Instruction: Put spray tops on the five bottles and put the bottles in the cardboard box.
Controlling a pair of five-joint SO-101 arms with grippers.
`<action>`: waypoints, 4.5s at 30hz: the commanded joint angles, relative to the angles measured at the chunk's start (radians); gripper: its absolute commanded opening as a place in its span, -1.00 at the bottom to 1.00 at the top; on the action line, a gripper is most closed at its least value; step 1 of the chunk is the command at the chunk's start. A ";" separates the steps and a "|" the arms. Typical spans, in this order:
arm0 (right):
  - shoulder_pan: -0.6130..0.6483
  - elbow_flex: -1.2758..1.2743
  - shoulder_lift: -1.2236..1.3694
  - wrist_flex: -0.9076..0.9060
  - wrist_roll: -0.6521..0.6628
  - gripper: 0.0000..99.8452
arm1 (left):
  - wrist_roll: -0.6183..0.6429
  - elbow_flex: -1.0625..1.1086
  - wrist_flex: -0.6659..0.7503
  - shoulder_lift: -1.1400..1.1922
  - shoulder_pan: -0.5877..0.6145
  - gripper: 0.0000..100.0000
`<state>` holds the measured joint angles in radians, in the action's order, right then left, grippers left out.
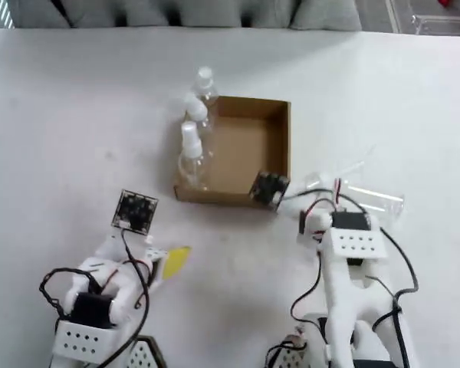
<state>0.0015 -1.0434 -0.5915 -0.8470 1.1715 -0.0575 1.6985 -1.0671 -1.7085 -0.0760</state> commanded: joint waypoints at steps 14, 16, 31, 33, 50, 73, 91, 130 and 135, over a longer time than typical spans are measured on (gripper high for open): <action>-0.143 0.483 -0.005 -0.424 -0.572 -0.97 | -0.009 0.000 -0.017 0.010 0.013 -0.34; -0.124 0.506 -0.005 -0.429 -0.628 -0.97 | -0.009 0.000 -0.015 0.010 0.013 -0.34; 0.214 0.500 -0.004 -0.433 -1.544 -0.80 | -0.009 0.000 -0.017 0.010 0.015 -0.34; 0.248 0.470 -0.004 -0.426 -1.556 -0.67 | -0.009 0.000 -0.017 0.010 0.015 -0.34; 0.099 0.315 -0.005 -0.124 -1.122 -0.81 | -0.009 0.000 -0.017 0.010 0.015 -0.34; -0.025 0.655 0.521 -0.133 0.180 -0.71 | -0.009 0.000 -0.014 0.010 0.015 -0.34; -0.116 1.326 1.112 -0.512 0.321 -0.60 | -0.009 0.000 0.005 0.012 0.015 -0.34; -0.087 0.675 0.826 0.054 0.342 -0.60 | -0.009 0.000 0.005 0.012 0.015 -0.34; -0.090 0.758 0.849 0.061 0.270 -0.61 | -0.009 0.000 0.005 0.012 0.015 -0.34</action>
<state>-0.0951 -0.3744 0.2493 -0.8055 1.5029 -0.0591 1.6985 -1.0671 -1.7085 -0.0698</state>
